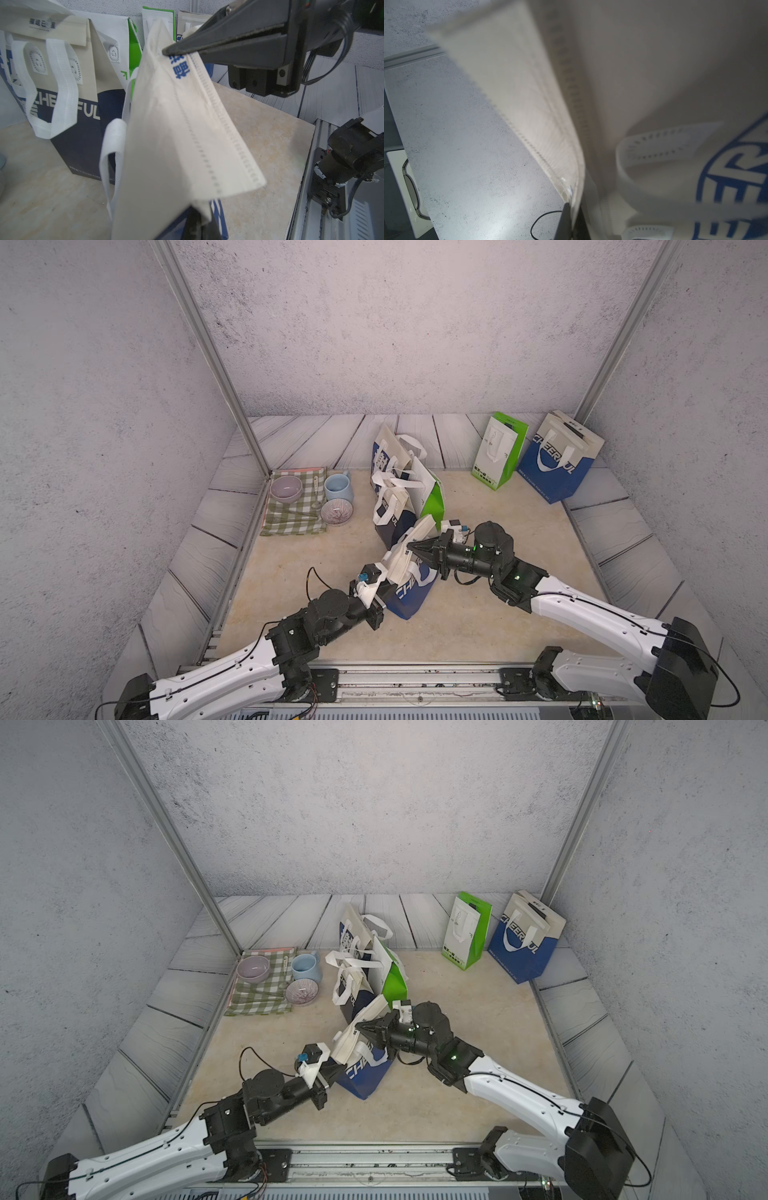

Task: Open the takeout bag
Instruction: Open the takeout bag at the center of the board.

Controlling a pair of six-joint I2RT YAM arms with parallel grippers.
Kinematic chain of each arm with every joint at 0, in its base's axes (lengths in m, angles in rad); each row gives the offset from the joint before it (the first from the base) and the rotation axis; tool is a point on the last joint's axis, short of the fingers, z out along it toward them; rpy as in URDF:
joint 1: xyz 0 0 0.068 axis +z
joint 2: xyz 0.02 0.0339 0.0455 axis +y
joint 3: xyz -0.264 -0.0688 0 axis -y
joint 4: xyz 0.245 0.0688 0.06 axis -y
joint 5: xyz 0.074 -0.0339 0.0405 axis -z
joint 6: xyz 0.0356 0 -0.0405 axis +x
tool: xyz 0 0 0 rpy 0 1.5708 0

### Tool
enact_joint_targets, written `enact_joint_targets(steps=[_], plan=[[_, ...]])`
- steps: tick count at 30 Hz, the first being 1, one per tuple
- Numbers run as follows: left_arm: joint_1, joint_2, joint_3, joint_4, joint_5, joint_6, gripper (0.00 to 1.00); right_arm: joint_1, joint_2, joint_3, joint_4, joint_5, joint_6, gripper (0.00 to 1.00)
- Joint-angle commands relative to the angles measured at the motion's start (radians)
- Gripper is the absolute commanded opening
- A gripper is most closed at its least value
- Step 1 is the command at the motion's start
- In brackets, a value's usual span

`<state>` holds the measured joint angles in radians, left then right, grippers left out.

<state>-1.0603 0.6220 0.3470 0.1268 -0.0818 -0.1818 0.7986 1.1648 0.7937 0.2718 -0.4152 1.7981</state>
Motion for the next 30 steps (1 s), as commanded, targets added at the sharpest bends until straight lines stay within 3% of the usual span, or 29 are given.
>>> enact_joint_targets(steps=[1,8,14,18,23,30], plan=[[0.002,0.010,-0.002,-0.094,-0.003,0.012,0.00,-0.004,-0.047,0.004,0.157,0.019,0.106,0.00],[0.003,0.014,-0.003,-0.095,-0.002,0.013,0.00,-0.004,-0.052,0.080,0.162,0.021,0.119,0.00],[0.003,0.019,-0.009,-0.086,-0.003,0.014,0.00,-0.018,-0.050,0.001,0.237,0.056,0.202,0.00],[0.003,0.033,-0.001,-0.085,0.002,0.013,0.00,-0.020,-0.040,0.121,0.135,0.024,0.139,0.00],[0.003,0.018,-0.011,-0.093,-0.003,0.011,0.00,-0.021,-0.037,0.031,0.190,0.063,0.197,0.00],[0.003,0.024,-0.009,-0.084,-0.001,0.009,0.00,-0.021,-0.045,0.045,0.156,0.063,0.160,0.00]])
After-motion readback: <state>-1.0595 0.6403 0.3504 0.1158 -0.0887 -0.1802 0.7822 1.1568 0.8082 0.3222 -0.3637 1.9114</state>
